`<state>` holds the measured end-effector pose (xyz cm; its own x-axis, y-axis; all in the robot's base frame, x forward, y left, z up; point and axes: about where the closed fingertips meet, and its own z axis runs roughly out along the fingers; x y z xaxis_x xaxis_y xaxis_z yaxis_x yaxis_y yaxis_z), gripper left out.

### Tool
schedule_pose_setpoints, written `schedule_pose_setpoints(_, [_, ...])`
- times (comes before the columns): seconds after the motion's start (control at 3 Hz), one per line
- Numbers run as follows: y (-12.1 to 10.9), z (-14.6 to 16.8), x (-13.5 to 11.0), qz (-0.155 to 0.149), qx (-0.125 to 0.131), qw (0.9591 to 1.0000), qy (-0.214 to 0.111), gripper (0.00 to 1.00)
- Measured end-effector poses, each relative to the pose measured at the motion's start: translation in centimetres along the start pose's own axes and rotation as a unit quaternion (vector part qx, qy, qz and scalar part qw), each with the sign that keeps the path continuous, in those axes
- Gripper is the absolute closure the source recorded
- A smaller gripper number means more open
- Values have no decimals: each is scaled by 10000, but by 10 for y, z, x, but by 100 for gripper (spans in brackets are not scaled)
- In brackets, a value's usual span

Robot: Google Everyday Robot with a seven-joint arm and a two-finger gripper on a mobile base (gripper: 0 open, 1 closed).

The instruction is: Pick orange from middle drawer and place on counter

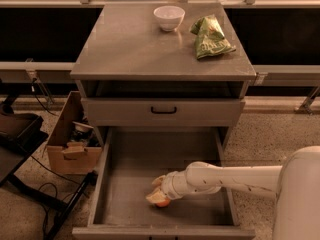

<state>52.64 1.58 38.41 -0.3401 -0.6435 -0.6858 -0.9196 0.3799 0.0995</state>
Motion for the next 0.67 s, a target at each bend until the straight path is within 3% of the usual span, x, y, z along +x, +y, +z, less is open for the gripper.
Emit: schedule_pose_setpoints(0.67, [0, 0, 0, 0, -1, 10000, 0, 15])
